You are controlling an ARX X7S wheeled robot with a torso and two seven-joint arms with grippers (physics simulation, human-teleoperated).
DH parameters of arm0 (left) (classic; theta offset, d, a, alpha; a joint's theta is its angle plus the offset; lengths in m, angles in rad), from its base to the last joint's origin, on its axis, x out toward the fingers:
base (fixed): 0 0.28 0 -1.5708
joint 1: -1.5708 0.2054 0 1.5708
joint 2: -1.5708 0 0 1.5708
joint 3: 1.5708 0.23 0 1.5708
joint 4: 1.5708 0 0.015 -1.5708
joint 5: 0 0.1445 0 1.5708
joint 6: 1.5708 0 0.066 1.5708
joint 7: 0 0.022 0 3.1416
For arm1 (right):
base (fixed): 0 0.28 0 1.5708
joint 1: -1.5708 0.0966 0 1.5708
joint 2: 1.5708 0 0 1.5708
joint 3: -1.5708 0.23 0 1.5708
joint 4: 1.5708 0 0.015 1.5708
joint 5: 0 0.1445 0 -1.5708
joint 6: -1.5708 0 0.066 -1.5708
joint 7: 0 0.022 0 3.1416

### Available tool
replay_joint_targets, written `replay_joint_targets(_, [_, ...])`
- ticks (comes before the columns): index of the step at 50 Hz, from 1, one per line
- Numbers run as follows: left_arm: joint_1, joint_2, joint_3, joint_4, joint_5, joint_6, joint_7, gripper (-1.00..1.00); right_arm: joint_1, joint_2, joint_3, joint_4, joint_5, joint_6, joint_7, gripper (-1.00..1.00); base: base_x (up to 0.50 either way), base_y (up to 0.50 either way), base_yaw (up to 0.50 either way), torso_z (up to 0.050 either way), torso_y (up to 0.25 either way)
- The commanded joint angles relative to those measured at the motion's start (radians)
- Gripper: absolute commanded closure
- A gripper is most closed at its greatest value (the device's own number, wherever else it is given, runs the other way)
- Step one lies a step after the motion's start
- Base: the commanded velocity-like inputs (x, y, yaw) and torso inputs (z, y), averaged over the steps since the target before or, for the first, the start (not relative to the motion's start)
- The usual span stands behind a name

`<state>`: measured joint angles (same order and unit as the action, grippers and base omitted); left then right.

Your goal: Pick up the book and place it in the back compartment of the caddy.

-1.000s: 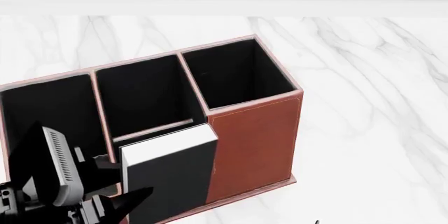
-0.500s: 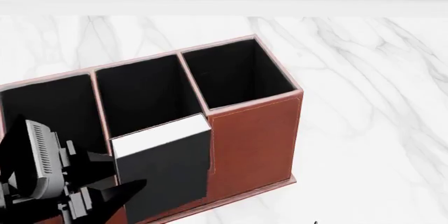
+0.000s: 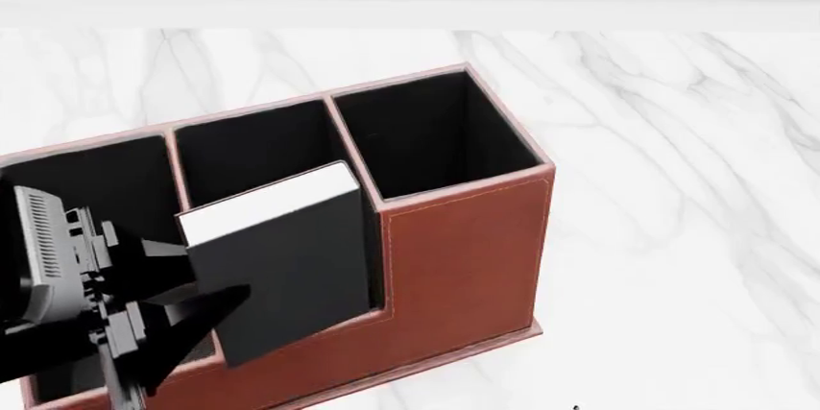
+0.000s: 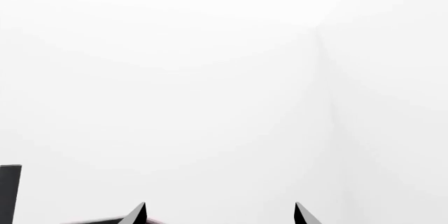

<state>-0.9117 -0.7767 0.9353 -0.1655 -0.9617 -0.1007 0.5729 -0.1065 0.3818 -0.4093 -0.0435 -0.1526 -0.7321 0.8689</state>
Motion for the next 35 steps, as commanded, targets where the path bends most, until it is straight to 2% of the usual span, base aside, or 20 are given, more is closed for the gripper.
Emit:
replay_joint_targets(1, [-0.057, 0.048, -0.040, -0.109, -0.037, 0.007, 0.073, 1.00, 0.000, 0.002, -0.002, 0.000, 0.001, -0.001, 0.002, -1.00, 0.00, 0.00, 0.00, 0.000, 0.000])
replay_joint_targets(25, [-0.210, 0.187, 0.004, -0.447, 0.041, -0.030, 0.213, 1.00, 0.002, 0.003, -0.007, 0.002, -0.001, -0.001, 0.006, -1.00, 0.00, 0.00, 0.00, 0.000, 0.002])
replay_joint_targets(31, [-0.268, 0.282, 0.007, -0.679, 0.073, 0.017, 0.302, 1.00, 0.005, 0.002, -0.009, 0.008, -0.001, -0.003, 0.007, -1.00, 0.00, 0.00, 0.00, 0.000, 0.000])
replay_joint_targets(35, [-0.285, 0.319, 0.006, -0.767, 0.084, 0.049, 0.337, 1.00, 0.005, 0.003, -0.010, 0.007, -0.002, -0.003, 0.008, -1.00, 0.00, 0.00, 0.00, 0.000, 0.003])
